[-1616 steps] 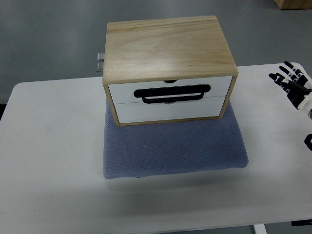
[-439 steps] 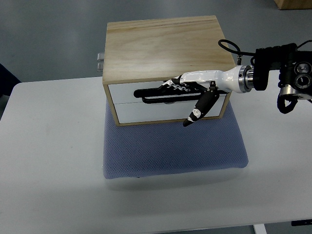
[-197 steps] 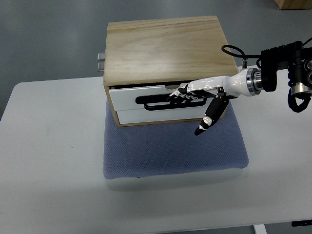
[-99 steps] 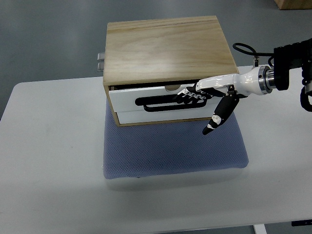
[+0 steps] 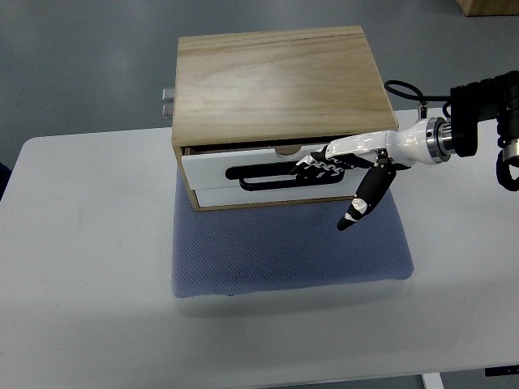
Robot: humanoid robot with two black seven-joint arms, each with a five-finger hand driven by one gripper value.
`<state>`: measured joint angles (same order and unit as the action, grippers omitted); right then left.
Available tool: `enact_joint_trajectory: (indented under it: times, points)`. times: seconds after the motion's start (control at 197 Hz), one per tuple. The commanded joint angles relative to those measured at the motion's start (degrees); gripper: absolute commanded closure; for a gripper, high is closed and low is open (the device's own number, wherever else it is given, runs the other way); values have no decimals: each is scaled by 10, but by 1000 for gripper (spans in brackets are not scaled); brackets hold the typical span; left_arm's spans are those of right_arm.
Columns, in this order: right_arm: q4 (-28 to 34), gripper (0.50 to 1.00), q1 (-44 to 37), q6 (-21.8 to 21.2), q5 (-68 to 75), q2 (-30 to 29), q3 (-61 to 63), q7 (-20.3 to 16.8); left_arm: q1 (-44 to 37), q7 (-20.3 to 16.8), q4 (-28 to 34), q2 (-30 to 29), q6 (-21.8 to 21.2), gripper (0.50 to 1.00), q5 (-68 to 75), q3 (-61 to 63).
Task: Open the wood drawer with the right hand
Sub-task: 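Pull the upper white drawer outward toward the robot with the right hand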
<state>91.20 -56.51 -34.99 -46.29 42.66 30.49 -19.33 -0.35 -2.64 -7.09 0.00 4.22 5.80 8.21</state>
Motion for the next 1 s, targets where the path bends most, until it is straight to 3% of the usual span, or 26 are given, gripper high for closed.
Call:
enact_joint_trajectory:
  times: [0.0, 0.995]
  points:
    - [0, 560, -1, 0, 1, 1, -2, 0, 0, 0, 0, 0, 0, 500, 0, 1]
    - [27, 560, -16, 0, 32, 13, -29, 1, 0, 0, 0, 0, 0, 500, 0, 1]
